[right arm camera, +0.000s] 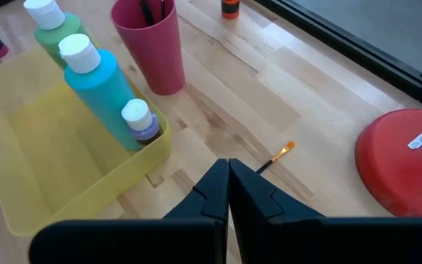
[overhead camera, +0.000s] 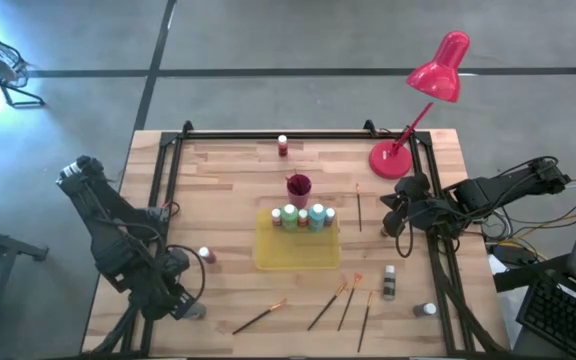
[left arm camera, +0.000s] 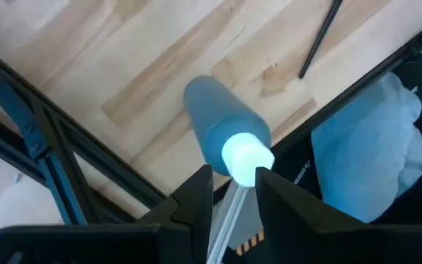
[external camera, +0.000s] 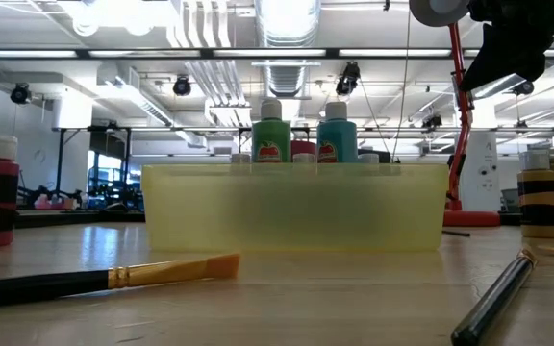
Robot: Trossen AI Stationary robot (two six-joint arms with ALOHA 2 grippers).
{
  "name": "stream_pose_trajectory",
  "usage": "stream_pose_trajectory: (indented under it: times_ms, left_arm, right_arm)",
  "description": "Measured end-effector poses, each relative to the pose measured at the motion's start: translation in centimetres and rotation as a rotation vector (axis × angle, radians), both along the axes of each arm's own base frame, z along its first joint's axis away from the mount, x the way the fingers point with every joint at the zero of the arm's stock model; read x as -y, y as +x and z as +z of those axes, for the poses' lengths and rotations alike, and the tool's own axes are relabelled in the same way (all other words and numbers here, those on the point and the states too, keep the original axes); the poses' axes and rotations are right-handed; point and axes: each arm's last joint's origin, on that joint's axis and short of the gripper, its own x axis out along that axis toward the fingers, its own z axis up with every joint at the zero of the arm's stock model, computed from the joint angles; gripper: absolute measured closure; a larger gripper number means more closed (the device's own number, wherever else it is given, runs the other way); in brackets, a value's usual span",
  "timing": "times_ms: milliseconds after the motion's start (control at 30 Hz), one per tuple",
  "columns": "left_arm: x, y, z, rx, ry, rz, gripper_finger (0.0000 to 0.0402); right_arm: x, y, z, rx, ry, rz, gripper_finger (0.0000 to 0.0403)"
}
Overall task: Pick & Place Paint Supplies
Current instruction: Put the large blue paint bottle into the yellow bin
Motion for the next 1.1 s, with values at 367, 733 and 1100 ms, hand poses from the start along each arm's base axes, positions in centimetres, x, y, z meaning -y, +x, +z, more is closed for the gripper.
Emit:
stream_pose_trajectory:
  times_ms: [367, 733, 1100]
  left_arm:
    - [-1.0, -0.7, -0.3, -0.064, 0.111, -0.015, 0.0293]
    - [-1.2, -0.2, -0.3, -0.013, 0.136, 0.055, 0.0293]
    - [-1.0, 0.0, 0.5, 0.041, 0.114, 0.023, 0.0293]
  right_arm:
    - [0.0, 0.0, 0.0, 0.000, 0.000, 0.000, 0.0394]
    - [0.0, 0.0, 0.0, 0.000, 0.000, 0.000, 0.0394]
    - [0.0, 0.0, 0.0, 0.000, 0.000, 0.000, 0.0394]
